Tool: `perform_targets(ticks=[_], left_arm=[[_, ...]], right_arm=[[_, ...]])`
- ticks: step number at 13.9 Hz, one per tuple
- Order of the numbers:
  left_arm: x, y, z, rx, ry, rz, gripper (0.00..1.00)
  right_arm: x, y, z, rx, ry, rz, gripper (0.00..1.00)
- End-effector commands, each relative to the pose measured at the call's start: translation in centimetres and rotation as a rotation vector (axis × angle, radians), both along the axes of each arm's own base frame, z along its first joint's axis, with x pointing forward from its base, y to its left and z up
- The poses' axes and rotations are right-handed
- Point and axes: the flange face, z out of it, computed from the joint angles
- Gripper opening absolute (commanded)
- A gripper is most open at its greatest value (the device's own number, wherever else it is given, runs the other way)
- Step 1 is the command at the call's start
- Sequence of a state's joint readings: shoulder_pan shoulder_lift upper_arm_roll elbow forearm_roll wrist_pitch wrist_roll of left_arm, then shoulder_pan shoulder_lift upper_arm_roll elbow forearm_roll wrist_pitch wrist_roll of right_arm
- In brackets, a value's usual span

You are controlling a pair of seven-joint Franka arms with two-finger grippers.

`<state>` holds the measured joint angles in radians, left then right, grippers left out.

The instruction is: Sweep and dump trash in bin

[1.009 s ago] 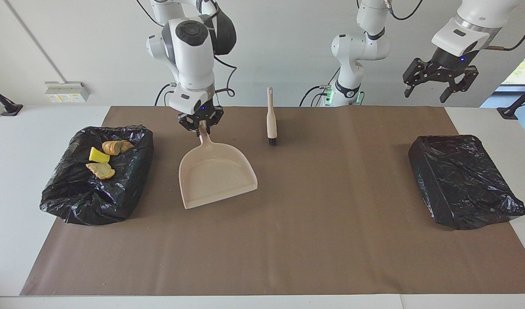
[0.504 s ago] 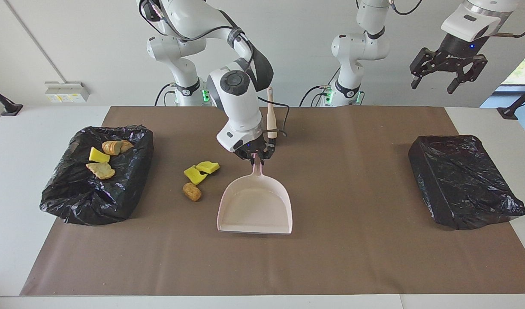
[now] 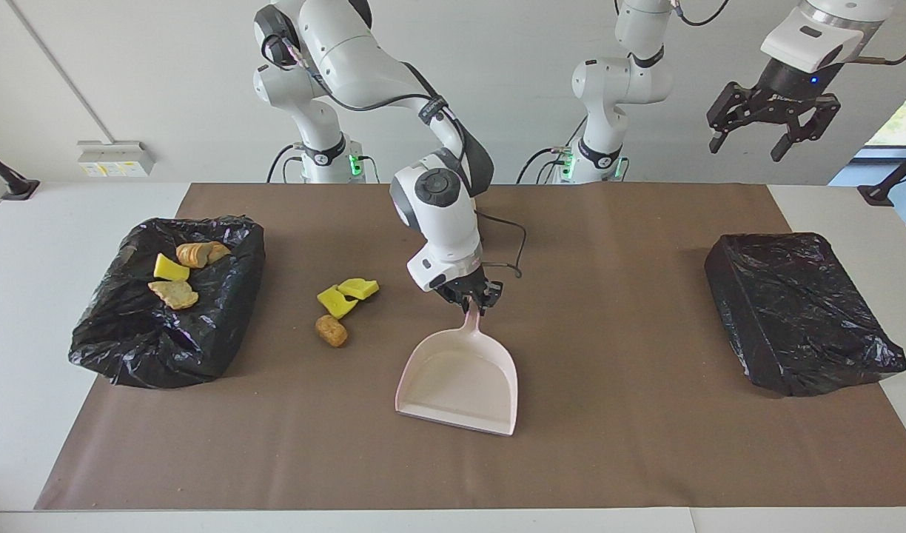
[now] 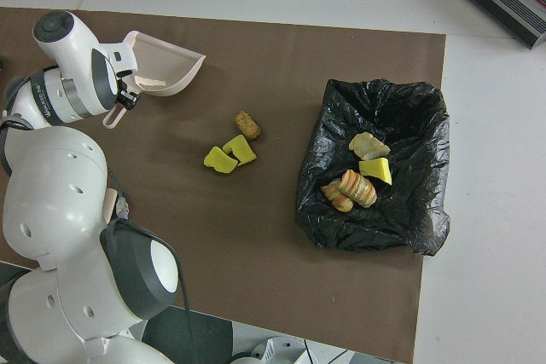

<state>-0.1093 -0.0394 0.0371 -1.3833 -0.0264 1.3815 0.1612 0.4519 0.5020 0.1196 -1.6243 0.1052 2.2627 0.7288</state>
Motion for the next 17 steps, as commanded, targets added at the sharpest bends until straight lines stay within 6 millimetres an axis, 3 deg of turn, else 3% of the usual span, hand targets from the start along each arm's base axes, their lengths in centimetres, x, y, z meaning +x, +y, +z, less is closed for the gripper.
perform_targets(ticks=[1, 2, 4, 6, 8, 11, 12, 14, 17], left_arm=[[-0.5, -0.8, 0.2, -0.009, 0.004, -0.018, 1.0], [-0.3, -0.9, 0.3, -0.013, -0.008, -0.022, 1.0], [-0.5, -1.0, 0.0, -0.015, 0.001, -0.043, 1.0], [-0.9, -0.8, -0.1, -0.015, 0.001, -0.046, 1.0], [-0.4, -0.9, 0.0, -0.017, -0.028, -0.043, 1.0], [0.6, -1.9, -0.5, -0.02, -0.057, -0.052, 1.0], [1.3, -3.2, -1.1, -0.02, -0.062, -0.069, 1.0], [3.3, -5.7, -2.8, -0.025, -0.098, -0.103, 1.0], [6.4, -11.5, -7.7, -0.02, -0.097, -0.167, 1.0]], right_arm=[[-0.6, -0.6, -0.5, -0.008, 0.011, 0.04, 0.55], [-0.6, -0.8, -0.4, -0.012, 0.018, 0.042, 1.0], [-0.2, -3.2, 1.5, -0.023, 0.08, 0.01, 1.0], [-1.3, -4.7, 5.8, -0.041, 0.109, 0.013, 1.0], [-3.5, -5.5, 9.4, -0.07, 0.154, 0.034, 1.0], [-8.1, -6.5, 12.8, -0.13, 0.245, 0.079, 1.0], [-9.9, -6.6, 13.2, -0.146, 0.262, 0.099, 1.0], [-15.1, -4.4, 12.4, -0.161, 0.271, 0.155, 1.0], [-22.0, -3.7, 10.1, -0.069, 0.291, 0.162, 1.0]])
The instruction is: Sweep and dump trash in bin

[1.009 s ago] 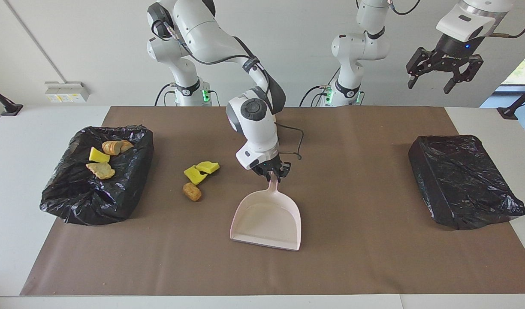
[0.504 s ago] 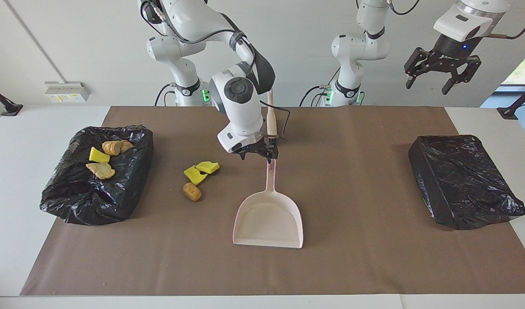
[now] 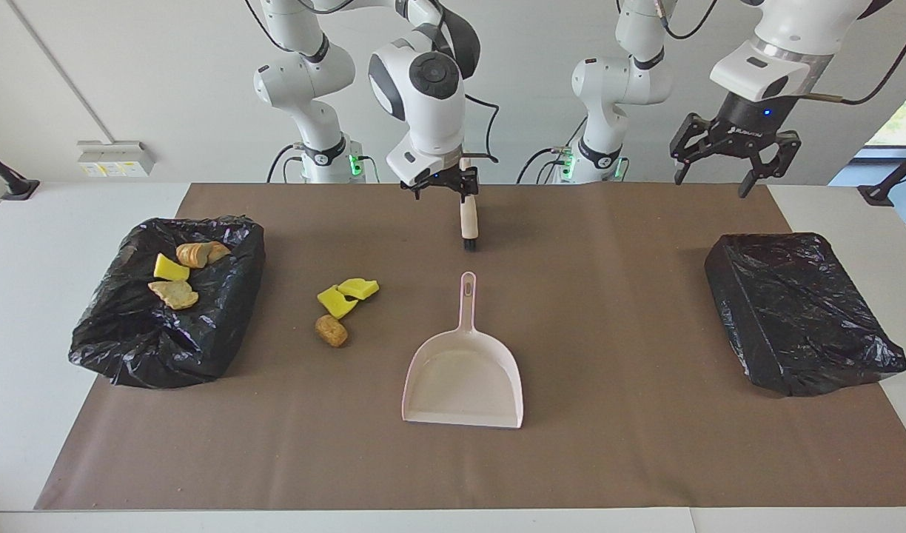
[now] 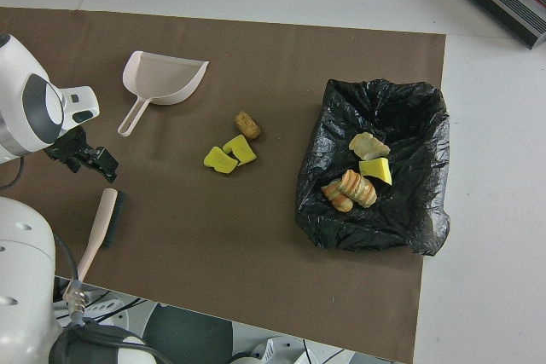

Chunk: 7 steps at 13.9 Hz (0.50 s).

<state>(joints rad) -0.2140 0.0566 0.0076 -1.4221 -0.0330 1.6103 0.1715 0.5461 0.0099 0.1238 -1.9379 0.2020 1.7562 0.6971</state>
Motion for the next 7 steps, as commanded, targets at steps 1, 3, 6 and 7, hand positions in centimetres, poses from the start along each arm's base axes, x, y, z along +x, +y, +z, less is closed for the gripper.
perform_targets(ticks=[1, 3, 6, 7], left_arm=[[2.5, -5.4, -4.5, -0.004, -0.007, -0.024, 1.0], [3.3, -9.2, -7.9, -0.006, 0.006, -0.025, 1.0], [2.3, -14.7, -12.7, -0.009, 0.005, -0.077, 1.0], [1.7, -17.0, -14.3, -0.003, 0.006, -0.098, 1.0]], right_arm=[[-6.2, -1.2, -3.1, 0.075, 0.008, -0.022, 1.0], [-9.0, 0.1, -5.6, 0.054, 0.028, 0.014, 1.0], [-11.3, 0.8, -7.5, 0.056, 0.068, 0.01, 1.0], [-11.8, 1.1, -8.5, 0.075, 0.06, -0.006, 1.0]])
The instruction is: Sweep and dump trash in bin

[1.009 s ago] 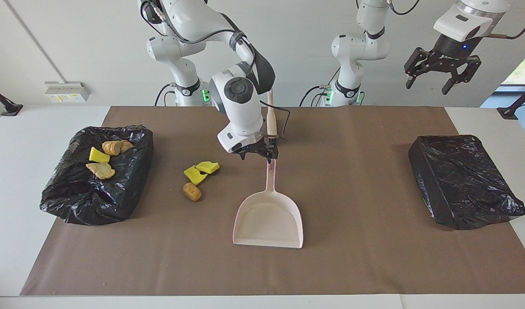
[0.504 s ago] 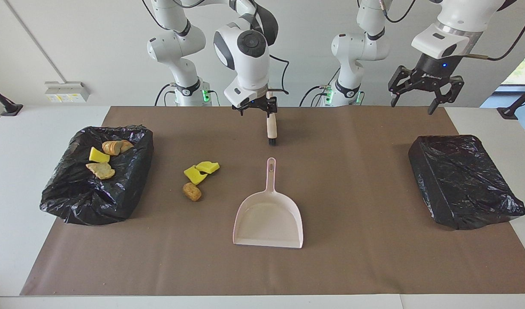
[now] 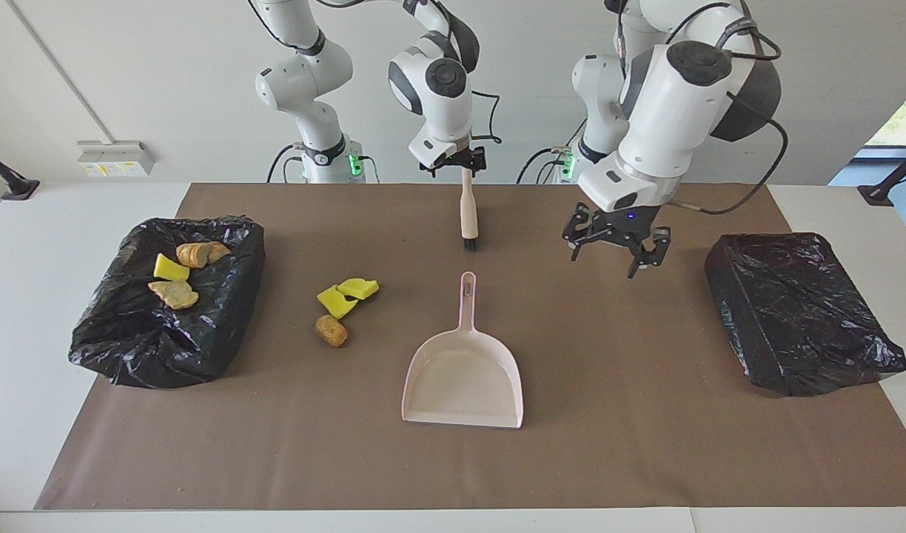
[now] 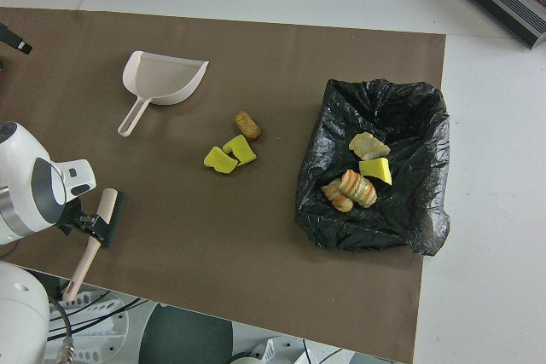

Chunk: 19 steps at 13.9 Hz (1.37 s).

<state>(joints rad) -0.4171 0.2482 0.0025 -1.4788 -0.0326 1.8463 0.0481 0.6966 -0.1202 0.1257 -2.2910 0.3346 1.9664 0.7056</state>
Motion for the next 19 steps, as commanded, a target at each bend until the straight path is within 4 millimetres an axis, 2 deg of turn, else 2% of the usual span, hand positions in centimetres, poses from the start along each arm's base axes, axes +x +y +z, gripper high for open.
perform_targets(ticks=[1, 2, 3, 5, 7, 9, 10, 11, 13, 14, 15, 18, 19], left_arm=[[-1.4, -5.1, -4.5, 0.03, -0.014, -0.009, 1.0], [-1.6, -7.5, -6.1, 0.031, -0.042, 0.005, 1.0], [-2.1, -9.5, -7.5, 0.022, -0.047, 0.019, 1.0], [-2.2, -11.7, -10.2, 0.011, -0.047, 0.065, 1.0], [-3.1, -14.3, -12.8, 0.007, -0.04, 0.074, 1.0], [-4.7, -18.2, -17.9, 0.021, -0.037, 0.127, 1.0], [-4.6, -18.6, -19.1, 0.01, -0.053, 0.16, 1.0], [-5.0, -18.5, -20.0, 0.013, -0.047, 0.167, 1.0], [-5.3, -18.3, -20.5, 0.029, -0.033, 0.17, 1.0], [-5.2, -18.1, -20.6, 0.03, -0.031, 0.176, 0.93], [-5.0, -18.0, -20.4, 0.027, -0.036, 0.181, 0.86], [-4.6, -17.9, -20.0, 0.02, -0.054, 0.212, 0.61], [-4.4, -17.9, -19.7, 0.025, -0.072, 0.215, 0.6]], right_arm=[[-2.9, 0.8, -2.2, 0.043, -0.004, -0.046, 1.0], [-4.3, 1.5, -3.2, 0.031, -0.003, -0.051, 1.0], [-4.9, 1.8, -4.2, 0.022, -0.007, -0.065, 1.0], [-5.1, 2.0, -4.5, 0.022, -0.013, -0.068, 1.0], [-5.7, 1.8, -5.5, 0.01, -0.008, -0.063, 1.0], [-6.6, 2.4, -6.5, 0.002, -0.008, -0.046, 1.0], [-6.5, 2.4, -6.5, 0.002, -0.008, -0.049, 0.97], [-6.5, 2.4, -6.6, 0.001, -0.008, -0.048, 0.78], [-6.5, 2.5, -6.6, 0.002, -0.007, -0.041, 0.28], [-6.5, 2.6, -6.5, 0.004, -0.006, -0.038, 0.1], [-6.3, 2.7, -6.5, 0.001, -0.002, -0.041, 0.0], [-6.3, 2.8, -6.2, 0.001, -0.006, -0.042, 0.0], [-6.1, 2.6, -5.9, 0.001, -0.005, -0.04, 0.0]])
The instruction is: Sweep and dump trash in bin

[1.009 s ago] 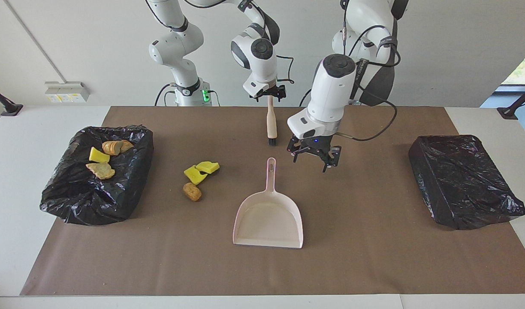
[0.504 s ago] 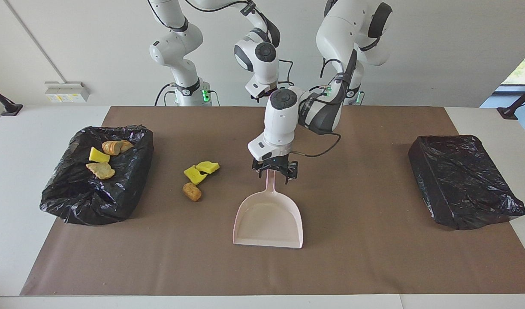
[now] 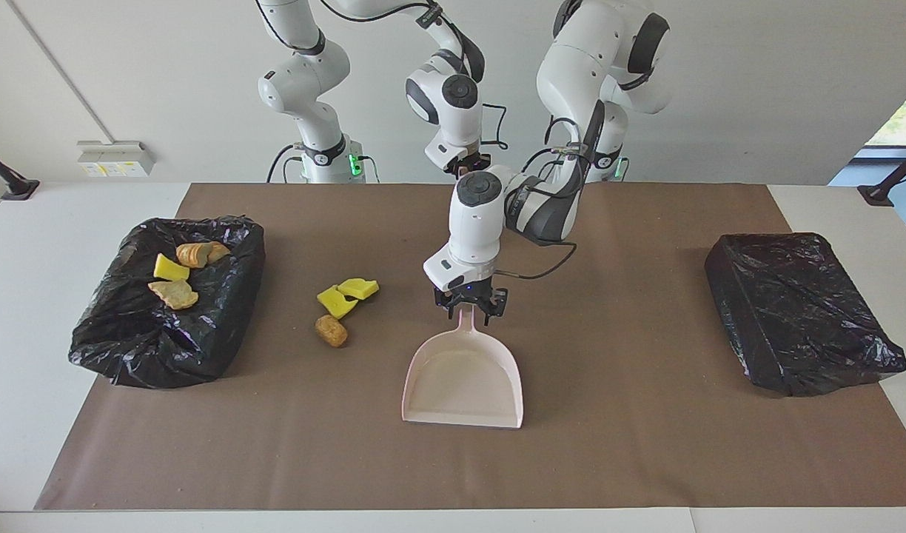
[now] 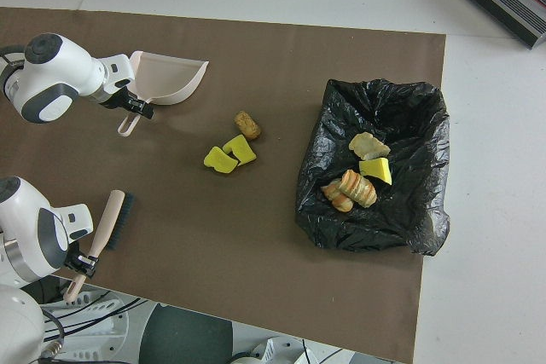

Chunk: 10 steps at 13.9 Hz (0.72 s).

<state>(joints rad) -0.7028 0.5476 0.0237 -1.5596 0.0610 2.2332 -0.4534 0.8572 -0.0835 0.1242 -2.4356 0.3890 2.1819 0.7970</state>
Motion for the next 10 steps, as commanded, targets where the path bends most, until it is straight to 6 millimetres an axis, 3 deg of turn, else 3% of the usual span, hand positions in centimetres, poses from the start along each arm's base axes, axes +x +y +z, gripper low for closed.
perform_targets(ticks=[1, 6, 8, 10], left_arm=[[0.0, 0.2, 1.0, 0.013, -0.05, 0.02, 0.53], [0.3, 0.4, 1.8, 0.014, -0.07, 0.009, 0.22], [0.7, 0.9, 2.3, 0.085, -0.129, -0.057, 0.0], [0.5, 1.3, 3.9, 0.109, -0.14, -0.163, 0.0]], right_arm=[[0.2, -0.1, 0.7, 0.009, 0.007, -0.006, 0.0], [1.6, -3.0, 4.4, -0.024, 0.002, 0.031, 0.0], [2.4, -4.8, 5.7, -0.042, -0.005, 0.059, 0.0], [3.1, -6.8, 6.8, -0.075, 0.003, 0.07, 0.0]])
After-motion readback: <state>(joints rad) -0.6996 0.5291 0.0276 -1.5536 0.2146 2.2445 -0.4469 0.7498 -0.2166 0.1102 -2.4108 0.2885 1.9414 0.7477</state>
